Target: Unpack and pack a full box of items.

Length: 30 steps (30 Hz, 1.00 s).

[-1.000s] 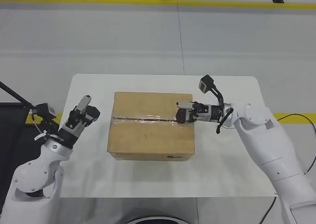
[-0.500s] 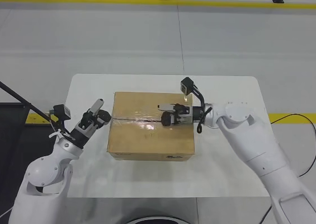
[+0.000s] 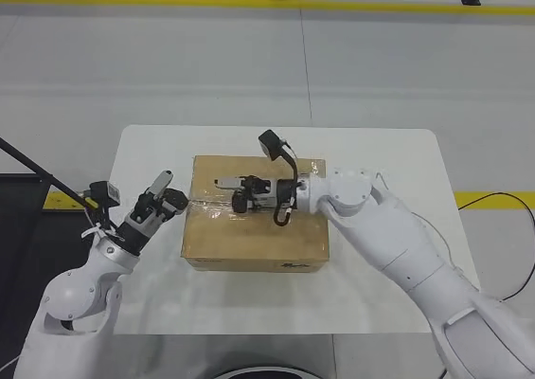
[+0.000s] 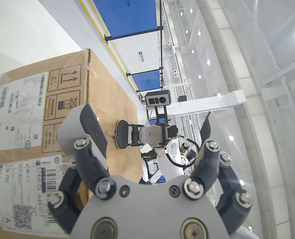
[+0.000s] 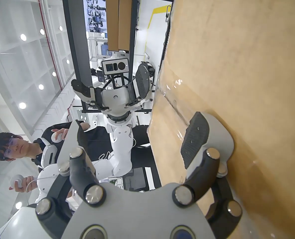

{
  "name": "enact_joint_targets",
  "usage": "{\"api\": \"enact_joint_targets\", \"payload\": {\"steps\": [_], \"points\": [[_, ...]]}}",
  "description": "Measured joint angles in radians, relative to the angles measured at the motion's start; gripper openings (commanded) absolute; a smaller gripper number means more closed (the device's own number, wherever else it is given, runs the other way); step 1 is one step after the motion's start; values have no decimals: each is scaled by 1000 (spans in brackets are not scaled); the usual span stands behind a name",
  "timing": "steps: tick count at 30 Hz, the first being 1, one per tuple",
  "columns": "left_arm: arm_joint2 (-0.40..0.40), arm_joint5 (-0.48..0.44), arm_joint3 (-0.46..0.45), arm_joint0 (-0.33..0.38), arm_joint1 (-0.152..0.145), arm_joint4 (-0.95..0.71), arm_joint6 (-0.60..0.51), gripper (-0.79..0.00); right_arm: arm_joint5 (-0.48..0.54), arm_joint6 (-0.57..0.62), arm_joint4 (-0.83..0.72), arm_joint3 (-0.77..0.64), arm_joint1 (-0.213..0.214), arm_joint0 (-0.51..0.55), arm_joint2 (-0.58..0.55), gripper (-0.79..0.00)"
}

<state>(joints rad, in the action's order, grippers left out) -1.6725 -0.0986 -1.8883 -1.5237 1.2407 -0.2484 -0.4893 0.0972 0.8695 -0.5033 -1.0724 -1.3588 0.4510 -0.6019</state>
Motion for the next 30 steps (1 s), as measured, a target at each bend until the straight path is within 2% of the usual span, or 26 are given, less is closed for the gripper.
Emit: {"api": "enact_joint_targets", "payload": {"steps": [9,19,24,30], "points": [[-49,-31,6,-28,-2,-63,34,0,7,-73,-7,73,-93,-49,83,0],[-87,-43,9,-50,-7,-90,25,0,54,-42,-21,176,-180,-89,126,0],[-90,-42,9,-52,-9,-93,17,0,65,10,-12,214,-190,-100,111,0],[-87,-33,16,-39,-12,-92,1,0,57,71,31,209,-170,-96,66,0]]}}
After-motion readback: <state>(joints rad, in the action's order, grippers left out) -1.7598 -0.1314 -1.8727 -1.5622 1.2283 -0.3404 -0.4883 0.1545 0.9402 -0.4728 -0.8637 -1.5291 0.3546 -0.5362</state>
